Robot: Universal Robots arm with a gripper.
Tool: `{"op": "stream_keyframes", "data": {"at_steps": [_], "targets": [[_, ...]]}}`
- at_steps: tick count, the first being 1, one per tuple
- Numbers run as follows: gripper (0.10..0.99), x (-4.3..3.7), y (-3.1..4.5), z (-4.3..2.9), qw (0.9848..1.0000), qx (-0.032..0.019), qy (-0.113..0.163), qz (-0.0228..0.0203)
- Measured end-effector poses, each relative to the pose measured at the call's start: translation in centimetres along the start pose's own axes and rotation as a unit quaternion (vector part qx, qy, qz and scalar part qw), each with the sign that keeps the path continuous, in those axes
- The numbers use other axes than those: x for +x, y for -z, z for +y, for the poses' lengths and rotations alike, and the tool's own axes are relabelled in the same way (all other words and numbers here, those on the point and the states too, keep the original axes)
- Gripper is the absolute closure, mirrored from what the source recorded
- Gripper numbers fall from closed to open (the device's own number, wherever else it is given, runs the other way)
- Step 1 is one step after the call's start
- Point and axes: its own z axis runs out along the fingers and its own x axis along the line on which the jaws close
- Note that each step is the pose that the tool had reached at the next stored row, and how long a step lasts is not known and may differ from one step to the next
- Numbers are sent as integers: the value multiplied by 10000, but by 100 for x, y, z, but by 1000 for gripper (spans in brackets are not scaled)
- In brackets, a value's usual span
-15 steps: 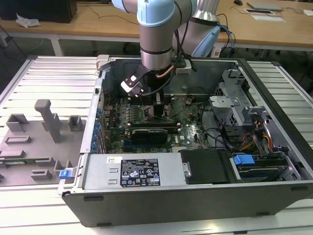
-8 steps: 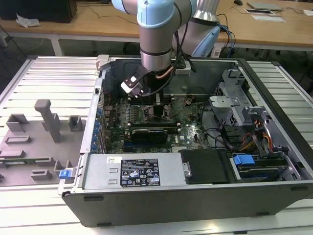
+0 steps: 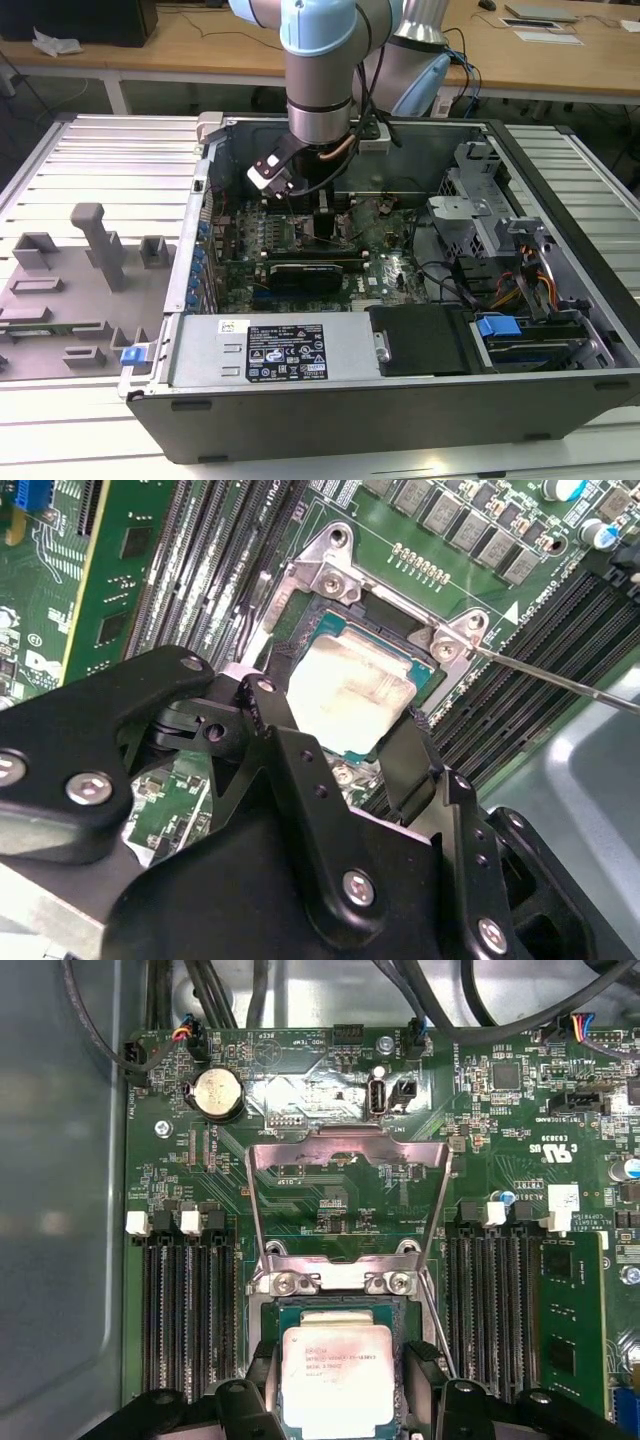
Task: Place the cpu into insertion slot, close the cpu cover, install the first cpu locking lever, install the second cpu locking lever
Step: 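Place the cpu into insertion slot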
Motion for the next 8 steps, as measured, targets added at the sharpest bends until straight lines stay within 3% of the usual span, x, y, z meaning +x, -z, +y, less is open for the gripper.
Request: {"op": "stream_keyframes", "data": {"at_steps": [2,5,8], "targets": [[471,0,3,0,10000,-1,0,-2],[471,0,4,0,10000,-1,6,-73],[471,-1,5,0,9999,-2,10,-106]]}}
